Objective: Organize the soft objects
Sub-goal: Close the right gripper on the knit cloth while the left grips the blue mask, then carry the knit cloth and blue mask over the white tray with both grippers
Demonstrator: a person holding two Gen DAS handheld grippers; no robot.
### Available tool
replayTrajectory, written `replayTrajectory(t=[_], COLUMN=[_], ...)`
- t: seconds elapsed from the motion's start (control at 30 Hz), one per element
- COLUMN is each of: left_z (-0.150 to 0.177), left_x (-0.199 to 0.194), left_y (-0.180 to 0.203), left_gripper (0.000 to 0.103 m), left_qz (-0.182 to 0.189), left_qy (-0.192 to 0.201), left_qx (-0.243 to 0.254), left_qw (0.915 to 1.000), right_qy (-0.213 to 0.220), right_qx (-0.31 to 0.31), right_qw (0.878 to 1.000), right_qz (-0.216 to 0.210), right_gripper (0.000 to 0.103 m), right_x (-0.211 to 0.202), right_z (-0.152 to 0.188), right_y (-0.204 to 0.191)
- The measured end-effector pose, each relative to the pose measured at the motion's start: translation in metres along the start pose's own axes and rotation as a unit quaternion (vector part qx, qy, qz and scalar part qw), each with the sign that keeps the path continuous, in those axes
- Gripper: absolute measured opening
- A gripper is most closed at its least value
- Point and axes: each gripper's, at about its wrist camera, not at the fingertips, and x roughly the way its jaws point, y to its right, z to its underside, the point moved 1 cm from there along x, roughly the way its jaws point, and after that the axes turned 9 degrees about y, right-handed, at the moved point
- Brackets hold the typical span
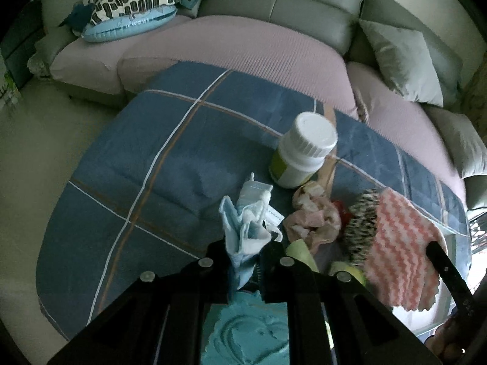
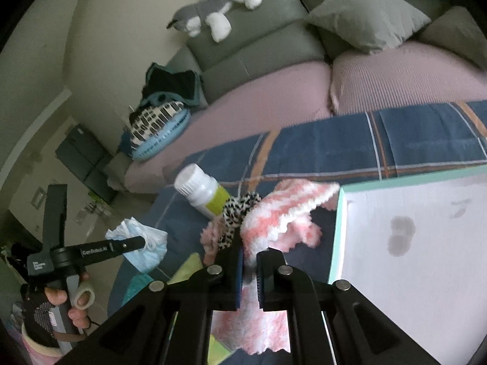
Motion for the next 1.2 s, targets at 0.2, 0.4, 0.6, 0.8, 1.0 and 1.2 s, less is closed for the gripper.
replayTrajectory(t=[0.2,0.4,0.6,0.8,1.0,1.2], left_z=[-0.004,-0.008,-0.013,-0.017,-0.015,-0.005], left_x=[-0.022,-0.039,-0.067,-0.092,-0.105,-0.101], left_y=[0.009,0.018,0.035,0.059,0.099,0.144], left_gripper=[0.012,0.012,0.012,0.012,0.012,0.012], left_qz=[0.010,0.023,0.038,0.058,0.091,0.124], left_qy=[0.023,0.043,0.069,0.093,0.101,0.089], left_qx=[0.003,0.007,0.017,0.033,0.065,0.096], left_qw=[0.9997,0.9988,0.9967,0.9935,0.9886,0.9837], right_qy=[0.031,0.070,0.129,0.194,0.237,0.269], right_qx=[-0.007,-0.015,-0.035,-0.053,-0.060,-0.044], right_qw=[0.999,0.997,0.991,0.980,0.968,0.955], right_qz=[-0.009,-0.019,-0.023,0.001,0.057,0.117], right_gripper=[0.007,0.007,0.007,0.007,0.007,0.007], right_x=[-0.018,-0.043,-0.088,-0.145,-0.192,-0.226], right_z=[-0.010,-0.023,-0.041,-0.058,-0.067,-0.073], right_y=[-0.004,-0.011,-0.023,-0.027,-0.016,0.011])
